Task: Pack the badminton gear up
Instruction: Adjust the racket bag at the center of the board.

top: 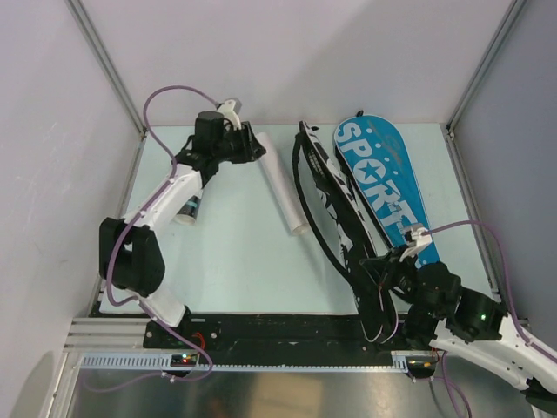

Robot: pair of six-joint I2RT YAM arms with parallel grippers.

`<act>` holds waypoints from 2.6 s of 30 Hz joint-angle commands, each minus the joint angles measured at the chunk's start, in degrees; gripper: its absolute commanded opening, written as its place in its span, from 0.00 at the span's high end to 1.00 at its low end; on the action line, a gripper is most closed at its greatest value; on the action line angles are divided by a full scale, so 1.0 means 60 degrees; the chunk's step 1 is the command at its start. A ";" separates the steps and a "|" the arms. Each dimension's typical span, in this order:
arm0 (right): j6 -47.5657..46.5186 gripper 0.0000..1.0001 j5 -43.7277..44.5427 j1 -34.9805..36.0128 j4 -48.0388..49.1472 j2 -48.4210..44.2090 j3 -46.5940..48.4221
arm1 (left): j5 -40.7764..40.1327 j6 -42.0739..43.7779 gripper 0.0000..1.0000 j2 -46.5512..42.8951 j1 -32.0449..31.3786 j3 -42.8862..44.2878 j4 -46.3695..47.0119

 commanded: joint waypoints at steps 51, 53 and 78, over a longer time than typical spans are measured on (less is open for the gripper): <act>0.1709 1.00 -0.1093 -0.0126 0.1376 -0.0388 0.2178 | 0.5472 -0.0755 0.59 0.1160 -0.1049 -0.0973 0.5813; 0.1644 1.00 -0.1092 -0.0129 0.1359 -0.0376 0.2178 | 0.5979 -0.1059 0.59 0.0921 -0.1221 -0.1052 0.5925; 0.1443 1.00 -0.2119 -0.0118 0.1709 0.0192 0.1680 | 0.4520 -0.5421 0.45 0.2598 -0.2147 0.2718 0.6604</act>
